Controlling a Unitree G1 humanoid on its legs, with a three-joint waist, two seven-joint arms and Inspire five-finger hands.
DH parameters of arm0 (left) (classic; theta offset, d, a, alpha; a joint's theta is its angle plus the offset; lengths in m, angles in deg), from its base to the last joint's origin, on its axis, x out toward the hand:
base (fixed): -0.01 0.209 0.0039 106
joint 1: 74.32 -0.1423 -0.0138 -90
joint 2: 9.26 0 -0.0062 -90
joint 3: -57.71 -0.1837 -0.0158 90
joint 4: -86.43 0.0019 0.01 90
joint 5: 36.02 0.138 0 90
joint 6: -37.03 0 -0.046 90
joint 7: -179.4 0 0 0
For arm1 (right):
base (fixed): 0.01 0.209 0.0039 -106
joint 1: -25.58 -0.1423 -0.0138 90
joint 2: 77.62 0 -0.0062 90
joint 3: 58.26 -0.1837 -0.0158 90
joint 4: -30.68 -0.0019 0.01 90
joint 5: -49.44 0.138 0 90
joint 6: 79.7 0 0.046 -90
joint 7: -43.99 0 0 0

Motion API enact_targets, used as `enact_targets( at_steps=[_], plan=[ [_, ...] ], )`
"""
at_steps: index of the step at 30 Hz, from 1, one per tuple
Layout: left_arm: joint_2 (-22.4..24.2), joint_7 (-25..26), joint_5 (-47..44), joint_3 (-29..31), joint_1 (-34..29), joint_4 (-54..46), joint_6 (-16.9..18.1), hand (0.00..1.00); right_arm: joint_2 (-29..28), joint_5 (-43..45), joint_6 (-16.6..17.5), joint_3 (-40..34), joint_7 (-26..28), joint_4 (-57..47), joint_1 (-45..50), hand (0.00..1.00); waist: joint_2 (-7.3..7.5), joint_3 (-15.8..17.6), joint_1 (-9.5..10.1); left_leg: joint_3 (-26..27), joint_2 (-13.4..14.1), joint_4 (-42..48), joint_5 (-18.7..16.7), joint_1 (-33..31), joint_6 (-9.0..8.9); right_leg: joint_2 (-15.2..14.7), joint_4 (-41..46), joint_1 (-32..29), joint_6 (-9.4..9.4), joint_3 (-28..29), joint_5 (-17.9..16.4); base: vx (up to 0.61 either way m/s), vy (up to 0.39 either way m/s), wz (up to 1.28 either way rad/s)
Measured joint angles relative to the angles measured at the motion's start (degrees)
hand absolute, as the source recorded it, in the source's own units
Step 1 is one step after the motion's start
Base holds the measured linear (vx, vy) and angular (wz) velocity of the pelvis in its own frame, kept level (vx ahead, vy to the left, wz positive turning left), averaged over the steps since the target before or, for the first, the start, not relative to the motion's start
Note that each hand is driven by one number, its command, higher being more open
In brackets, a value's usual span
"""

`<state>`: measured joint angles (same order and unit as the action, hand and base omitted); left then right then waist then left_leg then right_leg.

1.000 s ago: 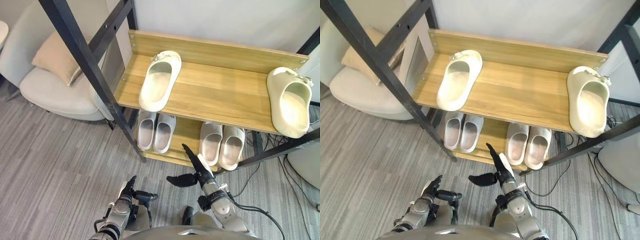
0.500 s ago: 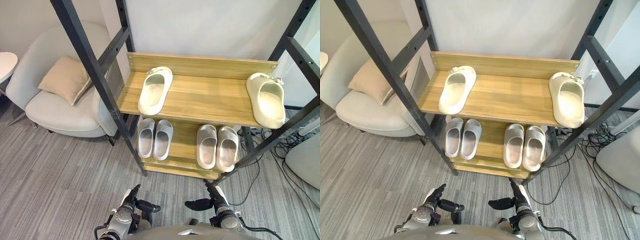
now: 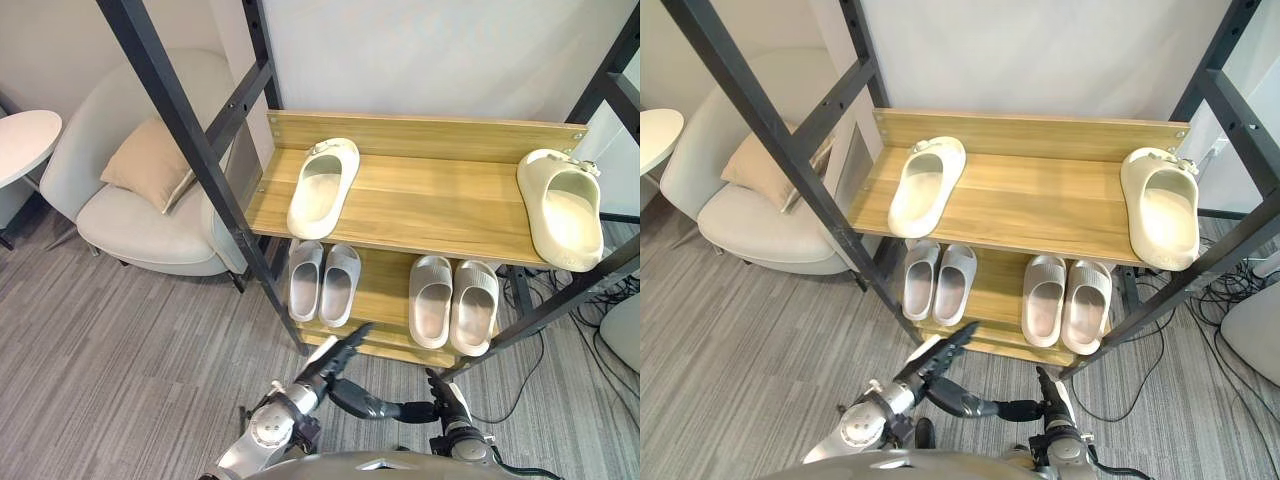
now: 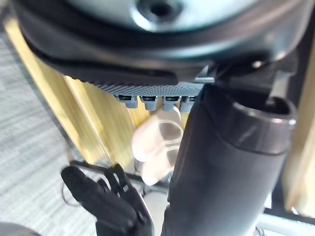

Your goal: Organize the slippers on the shoe rack

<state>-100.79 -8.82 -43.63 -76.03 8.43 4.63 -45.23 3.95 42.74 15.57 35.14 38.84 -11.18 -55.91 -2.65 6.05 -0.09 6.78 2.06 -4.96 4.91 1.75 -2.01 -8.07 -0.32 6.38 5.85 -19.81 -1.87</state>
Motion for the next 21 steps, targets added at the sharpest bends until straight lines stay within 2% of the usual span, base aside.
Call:
enact_targets(
  at_steps=[3,11,18,21],
  plan=[
    [0.1,-1.37,-1.18,-3.39,1.99,-3.49,0.07,1.0,0.32,-0.01,0.0,0.02,0.21,0.01,0.0,1.0,-0.4,-0.63,-0.42,-0.01,0.1,-0.02,-0.02,0.0,-0.03,0.1,-0.02,0.0,-0.1,0.0,-0.06,0.0,0.0,0.0],
    [0.36,0.38,-7.36,-3.64,5.89,-12.52,0.28,1.0,1.26,-0.01,-0.01,0.63,0.76,0.02,0.14,1.0,-0.63,-1.5,-0.47,-0.2,0.12,-0.09,-0.06,0.02,-0.08,0.1,-0.07,0.09,-0.16,-0.12,-0.05,-0.02,0.003,0.01],
    [2.56,4.45,-11.98,0.34,6.55,-24.54,0.74,1.0,1.3,0.05,0.16,2.33,0.58,2.6,-0.63,1.0,0.67,-3.11,-0.21,-0.51,0.12,-0.06,-0.09,-0.64,-0.13,0.15,-0.55,-0.06,-0.08,-0.3,0.01,0.0,0.0,0.01],
    [4.37,6.76,-12.73,1.5,8.02,-28.18,2.22,1.0,1.02,0.03,-0.02,2.88,-0.09,5.18,-1.47,1.0,1.2,-3.8,0.23,-0.82,0.07,-0.05,-0.08,-0.73,-0.13,0.15,-0.61,0.06,-0.09,-0.58,0.01,-0.01,0.004,0.06]
  ],
)
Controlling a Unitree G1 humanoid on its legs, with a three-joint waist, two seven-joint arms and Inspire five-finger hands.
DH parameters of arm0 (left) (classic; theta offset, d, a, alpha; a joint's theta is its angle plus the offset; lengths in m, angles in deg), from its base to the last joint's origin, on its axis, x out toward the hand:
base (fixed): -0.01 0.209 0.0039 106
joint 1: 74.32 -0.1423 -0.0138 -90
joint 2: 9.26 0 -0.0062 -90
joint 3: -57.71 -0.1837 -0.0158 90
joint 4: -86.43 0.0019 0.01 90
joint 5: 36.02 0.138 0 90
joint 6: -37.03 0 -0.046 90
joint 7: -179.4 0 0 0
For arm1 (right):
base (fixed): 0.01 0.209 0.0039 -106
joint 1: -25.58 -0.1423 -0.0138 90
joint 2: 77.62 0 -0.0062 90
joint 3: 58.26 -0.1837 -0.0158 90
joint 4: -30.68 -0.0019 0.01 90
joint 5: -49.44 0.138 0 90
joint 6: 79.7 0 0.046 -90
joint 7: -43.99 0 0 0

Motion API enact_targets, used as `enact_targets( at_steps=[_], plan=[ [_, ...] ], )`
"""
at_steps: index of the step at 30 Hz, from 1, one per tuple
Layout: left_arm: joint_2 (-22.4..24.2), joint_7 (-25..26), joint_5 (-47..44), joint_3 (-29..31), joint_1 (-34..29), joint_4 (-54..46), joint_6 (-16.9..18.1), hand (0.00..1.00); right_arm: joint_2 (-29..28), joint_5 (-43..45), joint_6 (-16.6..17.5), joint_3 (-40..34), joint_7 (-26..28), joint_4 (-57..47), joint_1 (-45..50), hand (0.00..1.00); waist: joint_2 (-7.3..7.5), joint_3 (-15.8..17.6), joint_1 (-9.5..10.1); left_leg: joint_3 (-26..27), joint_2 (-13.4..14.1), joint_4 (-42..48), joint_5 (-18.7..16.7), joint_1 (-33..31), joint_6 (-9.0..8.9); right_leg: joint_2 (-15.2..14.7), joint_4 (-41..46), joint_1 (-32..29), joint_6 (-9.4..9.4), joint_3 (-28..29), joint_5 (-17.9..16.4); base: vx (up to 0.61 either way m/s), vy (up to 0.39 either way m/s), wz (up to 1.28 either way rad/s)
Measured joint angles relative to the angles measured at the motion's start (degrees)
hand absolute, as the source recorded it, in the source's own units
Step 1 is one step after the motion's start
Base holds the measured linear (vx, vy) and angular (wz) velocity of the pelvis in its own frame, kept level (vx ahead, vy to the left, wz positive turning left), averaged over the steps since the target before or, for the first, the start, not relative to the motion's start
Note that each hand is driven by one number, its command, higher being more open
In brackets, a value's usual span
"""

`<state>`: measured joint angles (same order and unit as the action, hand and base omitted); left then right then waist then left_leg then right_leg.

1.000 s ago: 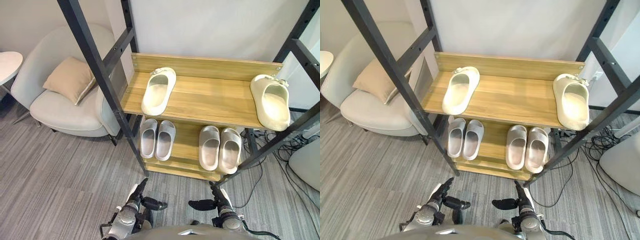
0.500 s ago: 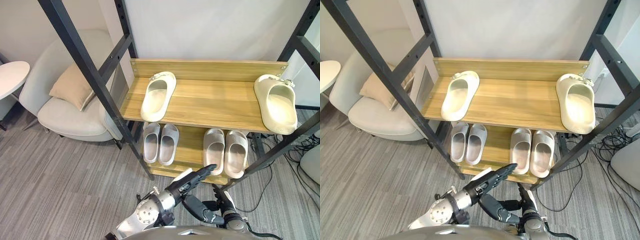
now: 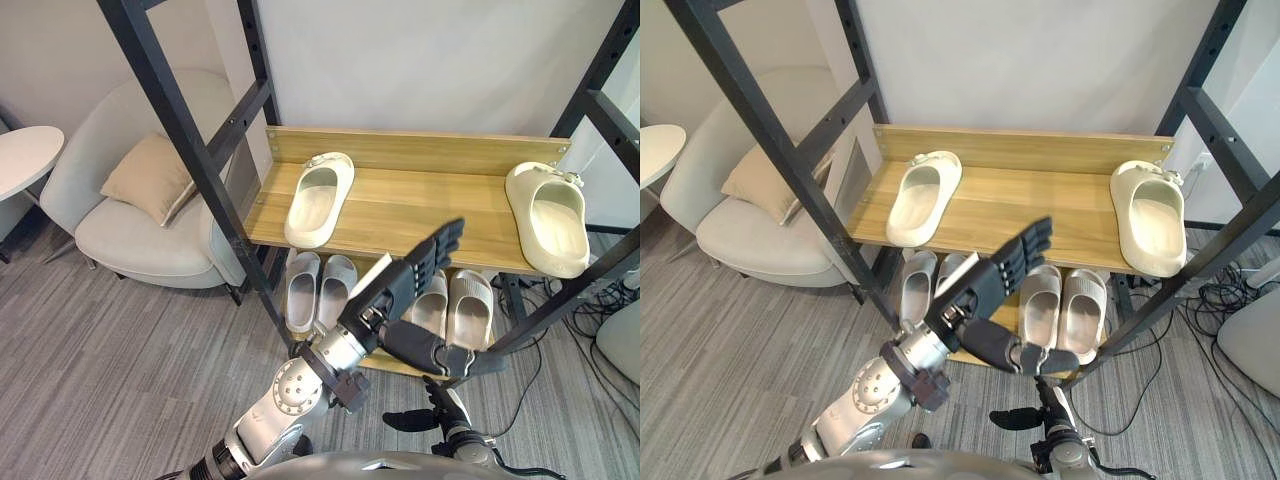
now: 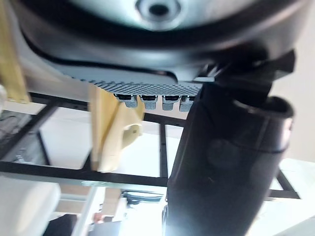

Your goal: Organize the slippers on the shoe rack

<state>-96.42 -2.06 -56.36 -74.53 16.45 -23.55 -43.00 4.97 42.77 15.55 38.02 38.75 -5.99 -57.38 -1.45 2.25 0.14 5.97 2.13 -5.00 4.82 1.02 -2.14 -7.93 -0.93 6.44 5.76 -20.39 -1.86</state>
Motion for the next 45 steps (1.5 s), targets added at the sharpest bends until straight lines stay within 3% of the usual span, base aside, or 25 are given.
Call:
enact_targets(
  at_steps=[2,10,13,22,32,45],
  plan=[
    [1.87,4.04,0.54,2.79,5.1,-0.93,1.27,1.0,-0.25,0.01,-0.13,0.23,-0.36,1.42,-0.68,1.0,0.0,-0.35,0.61,-0.33,-0.05,0.0,0.04,0.28,0.04,-0.04,0.01,0.49,-0.01,-0.26,0.03,-0.04,0.014,0.06],
    [1.91,12.72,9.08,13.9,15.21,-0.53,2.6,1.0,-0.2,0.0,-0.24,1.77,-0.87,1.58,-0.79,1.0,0.2,-0.81,0.71,-0.89,-0.1,0.0,0.3,0.31,0.11,0.01,0.02,0.79,-0.02,-0.84,0.03,-0.02,0.004,0.03],
    [-0.63,15.53,15.16,16.89,20.81,3.07,3.22,1.0,-0.29,-0.01,-0.25,1.97,-0.99,1.57,-0.8,1.0,0.6,-0.86,0.52,-0.92,-0.11,0.0,0.37,0.31,0.16,0.0,0.05,0.78,-0.03,-0.86,0.03,0.0,0.0,0.0],
    [-8.31,18.5,27.61,22.14,29.17,14.16,2.13,1.0,-0.56,0.0,-0.09,2.13,-0.86,1.17,-1.14,1.0,1.6,-0.33,-0.8,-0.28,0.03,-0.01,0.41,0.25,0.16,0.11,-0.04,0.27,-0.24,-0.11,0.17,-0.01,0.003,-0.04],
    [-14.13,21.0,43.35,27.61,30.74,17.22,-1.61,1.0,-1.25,-0.06,0.1,2.04,-0.31,-0.16,-0.98,1.0,2.43,0.04,-1.92,0.66,0.12,-0.01,0.41,-1.01,0.16,0.19,-0.4,-1.5,-0.27,1.01,0.83,-0.01,0.005,-0.05],
    [-15.15,20.8,56.42,27.88,32.14,26.94,-4.9,1.0,-2.01,-0.5,0.26,1.6,-0.33,-1.41,-0.66,1.0,2.78,0.18,-2.79,1.68,0.06,0.0,0.42,-1.31,0.17,0.23,-1.03,-2.22,-0.54,2.04,1.67,-0.02,0.009,-0.04]
  ],
)
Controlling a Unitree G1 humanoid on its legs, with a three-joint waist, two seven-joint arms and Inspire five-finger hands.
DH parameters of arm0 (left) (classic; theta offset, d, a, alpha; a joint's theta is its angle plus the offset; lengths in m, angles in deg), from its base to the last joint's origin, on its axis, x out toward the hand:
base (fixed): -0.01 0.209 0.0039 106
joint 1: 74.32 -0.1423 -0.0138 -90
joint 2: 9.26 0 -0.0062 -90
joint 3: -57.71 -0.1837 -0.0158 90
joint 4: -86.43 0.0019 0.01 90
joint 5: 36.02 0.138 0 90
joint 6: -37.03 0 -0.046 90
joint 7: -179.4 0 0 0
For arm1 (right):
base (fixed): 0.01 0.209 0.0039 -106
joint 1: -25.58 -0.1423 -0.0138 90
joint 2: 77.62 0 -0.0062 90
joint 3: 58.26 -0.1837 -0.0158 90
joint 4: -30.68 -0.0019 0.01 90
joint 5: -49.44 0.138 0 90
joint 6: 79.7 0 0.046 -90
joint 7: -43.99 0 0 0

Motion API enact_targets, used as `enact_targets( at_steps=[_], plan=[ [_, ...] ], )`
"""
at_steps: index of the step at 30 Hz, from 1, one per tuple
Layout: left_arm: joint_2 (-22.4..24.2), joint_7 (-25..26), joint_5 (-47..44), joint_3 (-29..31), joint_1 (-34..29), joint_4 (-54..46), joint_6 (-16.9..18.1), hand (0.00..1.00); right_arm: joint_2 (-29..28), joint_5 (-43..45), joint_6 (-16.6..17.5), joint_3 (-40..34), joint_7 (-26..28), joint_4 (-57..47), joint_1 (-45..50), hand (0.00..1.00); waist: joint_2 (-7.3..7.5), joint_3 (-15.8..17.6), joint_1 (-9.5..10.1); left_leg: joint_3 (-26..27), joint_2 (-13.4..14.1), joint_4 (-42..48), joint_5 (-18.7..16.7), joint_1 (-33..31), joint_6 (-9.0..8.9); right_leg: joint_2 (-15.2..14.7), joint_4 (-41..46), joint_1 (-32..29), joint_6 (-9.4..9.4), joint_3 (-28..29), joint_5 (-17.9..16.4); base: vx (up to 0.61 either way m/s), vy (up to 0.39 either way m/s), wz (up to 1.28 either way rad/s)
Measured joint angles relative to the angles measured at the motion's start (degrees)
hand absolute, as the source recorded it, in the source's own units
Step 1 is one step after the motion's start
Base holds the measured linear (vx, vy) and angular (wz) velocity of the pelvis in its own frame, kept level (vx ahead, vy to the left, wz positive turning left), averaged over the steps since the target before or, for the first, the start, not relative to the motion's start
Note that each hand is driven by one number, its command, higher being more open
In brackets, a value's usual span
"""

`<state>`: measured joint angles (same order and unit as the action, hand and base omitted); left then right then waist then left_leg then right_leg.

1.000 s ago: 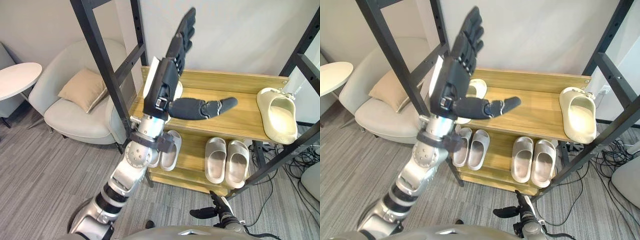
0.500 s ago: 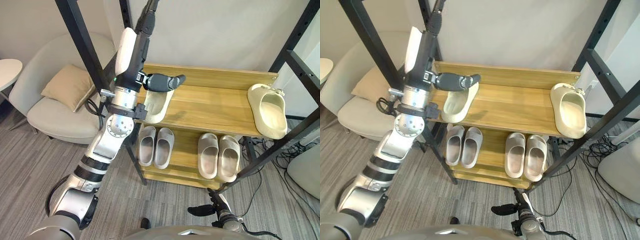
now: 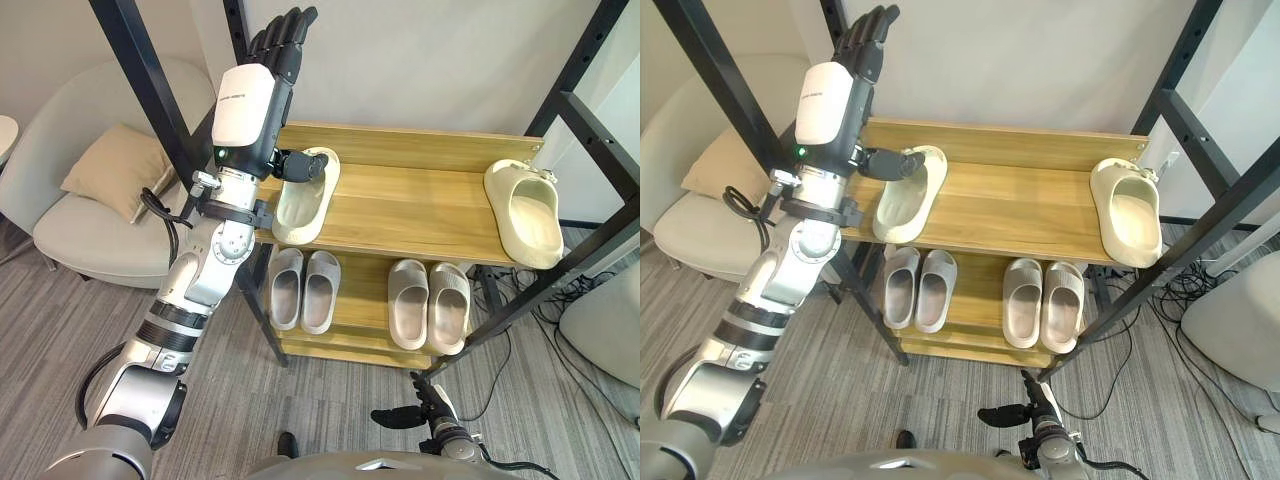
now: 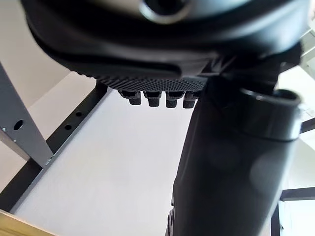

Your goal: Organize the slippers on the shoe rack

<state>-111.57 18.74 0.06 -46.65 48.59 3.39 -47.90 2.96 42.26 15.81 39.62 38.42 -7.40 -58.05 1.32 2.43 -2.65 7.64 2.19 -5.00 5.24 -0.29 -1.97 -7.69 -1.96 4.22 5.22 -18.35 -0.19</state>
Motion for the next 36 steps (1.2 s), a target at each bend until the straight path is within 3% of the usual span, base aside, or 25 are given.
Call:
enact_targets(
  at_steps=[8,18,19,36],
  plan=[
    [-1.9,-1.39,3.98,-0.4,0.0,4.9,-2.0,1.0,-0.47,-0.11,0.0,-0.07,-0.09,0.0,-0.58,1.0,0.16,1.19,-0.46,0.57,-0.08,-0.01,-0.01,-0.24,-0.01,0.04,-1.33,0.04,-0.01,0.31,0.78,0.0,0.002,-0.01],
    [-1.85,-1.84,4.54,-0.56,-0.01,5.75,-2.12,1.0,-0.62,-0.12,0.0,-0.27,-0.34,-0.07,-0.86,1.0,-0.37,2.03,-0.79,1.16,-0.09,-0.03,-0.07,-0.21,-0.04,0.07,-2.21,0.03,-0.1,1.05,1.5,-0.02,0.011,-0.04],
    [-1.78,-1.84,4.53,-0.56,-0.01,5.77,-2.16,0.0,-0.72,-0.12,-0.01,-0.44,-0.59,-0.06,-0.86,1.0,-0.37,2.03,-0.79,1.17,-0.11,-0.04,-0.08,-0.21,-0.05,0.06,-2.27,0.04,-0.08,1.07,1.55,0.0,0.0,0.0],
    [-0.47,-1.0,1.69,-1.08,0.26,8.66,-2.63,0.0,-1.9,-0.15,-0.05,-1.72,-1.33,-0.04,-0.95,1.0,-0.75,2.3,-1.48,1.41,-0.21,-0.05,-0.21,-0.36,-0.18,0.01,-2.86,0.03,-0.14,1.29,1.89,0.0,0.001,0.0]
  ],
)
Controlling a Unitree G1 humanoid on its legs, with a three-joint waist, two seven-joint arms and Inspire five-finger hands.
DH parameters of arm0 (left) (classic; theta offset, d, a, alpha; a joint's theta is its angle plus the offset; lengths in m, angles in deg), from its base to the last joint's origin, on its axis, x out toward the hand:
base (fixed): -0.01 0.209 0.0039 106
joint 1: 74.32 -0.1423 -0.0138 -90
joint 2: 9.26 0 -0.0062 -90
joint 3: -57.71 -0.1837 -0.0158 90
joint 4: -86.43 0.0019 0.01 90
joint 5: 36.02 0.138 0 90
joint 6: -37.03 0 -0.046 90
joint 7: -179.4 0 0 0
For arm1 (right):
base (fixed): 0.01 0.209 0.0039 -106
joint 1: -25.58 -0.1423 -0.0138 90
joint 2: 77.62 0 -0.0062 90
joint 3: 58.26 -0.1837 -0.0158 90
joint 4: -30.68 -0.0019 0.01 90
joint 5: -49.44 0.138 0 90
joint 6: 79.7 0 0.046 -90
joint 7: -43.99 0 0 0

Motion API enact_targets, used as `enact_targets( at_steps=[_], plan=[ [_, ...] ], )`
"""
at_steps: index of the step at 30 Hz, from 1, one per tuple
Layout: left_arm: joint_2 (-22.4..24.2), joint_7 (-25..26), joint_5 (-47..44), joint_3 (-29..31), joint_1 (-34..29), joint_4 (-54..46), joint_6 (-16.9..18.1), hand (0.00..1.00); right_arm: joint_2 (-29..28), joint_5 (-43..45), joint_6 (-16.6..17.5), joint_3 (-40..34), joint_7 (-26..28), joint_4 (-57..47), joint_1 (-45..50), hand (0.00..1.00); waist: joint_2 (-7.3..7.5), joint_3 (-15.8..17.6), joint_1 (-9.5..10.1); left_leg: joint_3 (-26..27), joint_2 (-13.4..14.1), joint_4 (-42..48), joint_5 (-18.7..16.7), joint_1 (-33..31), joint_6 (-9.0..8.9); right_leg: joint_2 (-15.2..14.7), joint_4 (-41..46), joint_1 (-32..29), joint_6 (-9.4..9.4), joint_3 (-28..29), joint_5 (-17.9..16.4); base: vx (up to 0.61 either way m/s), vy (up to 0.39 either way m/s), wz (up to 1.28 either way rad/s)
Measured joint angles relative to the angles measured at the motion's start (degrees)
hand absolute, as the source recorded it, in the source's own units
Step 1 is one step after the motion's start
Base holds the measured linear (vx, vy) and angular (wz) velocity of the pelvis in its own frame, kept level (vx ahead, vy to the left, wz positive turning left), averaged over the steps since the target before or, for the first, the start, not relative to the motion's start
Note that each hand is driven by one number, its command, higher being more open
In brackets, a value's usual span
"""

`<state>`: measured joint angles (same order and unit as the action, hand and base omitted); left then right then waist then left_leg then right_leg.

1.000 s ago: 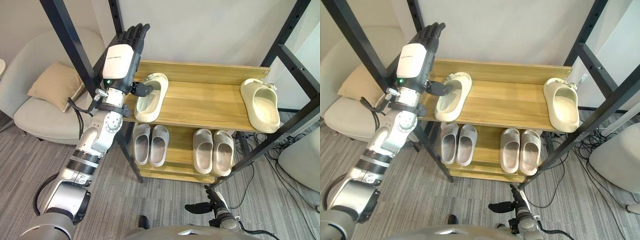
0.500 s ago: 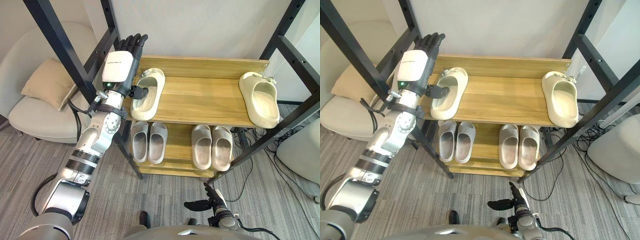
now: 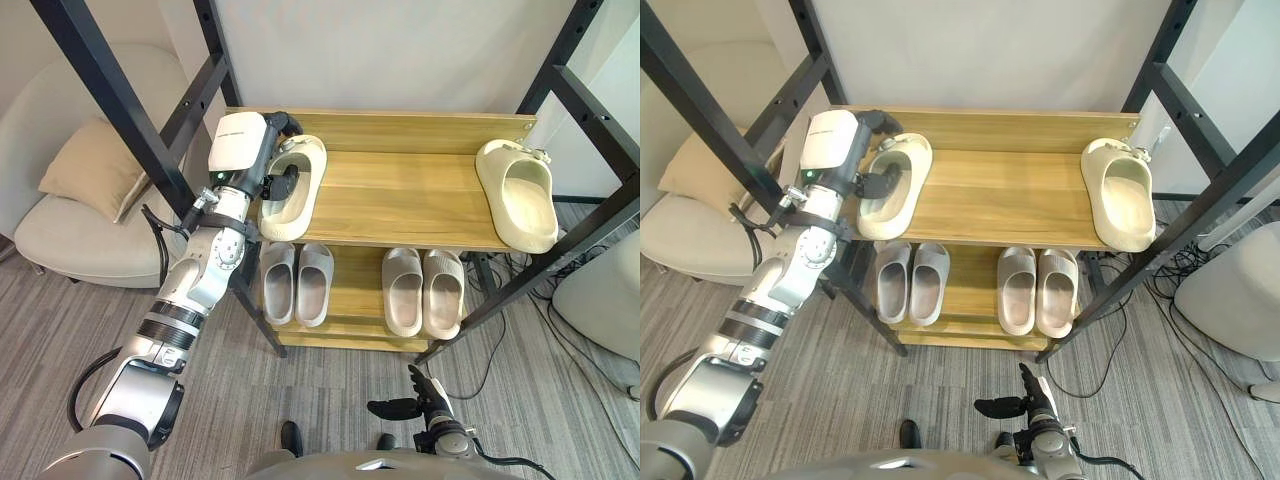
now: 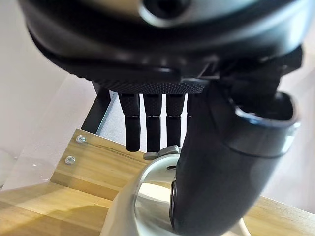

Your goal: Organize the slippers on the shoe rack

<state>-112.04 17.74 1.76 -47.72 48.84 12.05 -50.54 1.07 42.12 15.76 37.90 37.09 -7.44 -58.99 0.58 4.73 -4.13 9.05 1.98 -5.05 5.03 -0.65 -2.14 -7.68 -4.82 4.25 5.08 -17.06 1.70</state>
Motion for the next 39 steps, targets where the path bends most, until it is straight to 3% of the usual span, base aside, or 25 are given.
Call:
enact_targets(
  at_steps=[16,22,30,39],
  plan=[
    [1.77,-0.15,-3.95,-0.25,0.14,0.27,-0.04,0.0,-0.05,-0.11,-0.27,0.03,-0.72,0.0,-0.49,1.0,-0.58,0.36,-0.05,-0.04,-0.04,0.0,-0.01,0.08,-0.02,-0.03,0.0,0.09,-0.03,-0.01,0.02,0.0,0.0,0.0],
    [4.14,-0.04,-7.54,-4.42,0.14,-2.06,0.09,0.0,-0.02,0.18,-0.56,0.04,-0.85,0.05,-0.7,1.0,-1.12,0.65,-0.04,-0.1,-0.16,0.0,-0.01,0.09,-0.02,-0.14,0.0,0.13,-0.05,-0.1,0.01,0.0,0.0,0.0],
    [9.75,-0.1,-9.05,-8.34,1.11,-4.11,0.12,0.0,0.55,0.77,-0.73,-0.49,-1.39,-0.03,-0.92,1.0,-3.1,0.73,-1.59,0.58,0.0,0.02,0.0,0.0,-0.01,-0.15,0.37,-0.48,0.04,0.93,0.07,0.0,0.001,-0.04],
    [13.6,0.24,-10.26,-10.1,9.93,-2.78,-0.01,0.0,1.28,1.37,-0.73,-0.66,-2.24,-1.12,-1.2,1.0,-4.81,0.87,-3.48,1.69,0.25,0.02,0.0,-0.41,-0.01,-0.22,1.69,-2.71,0.1,3.24,0.15,-0.03,0.006,-0.12]
  ],
)
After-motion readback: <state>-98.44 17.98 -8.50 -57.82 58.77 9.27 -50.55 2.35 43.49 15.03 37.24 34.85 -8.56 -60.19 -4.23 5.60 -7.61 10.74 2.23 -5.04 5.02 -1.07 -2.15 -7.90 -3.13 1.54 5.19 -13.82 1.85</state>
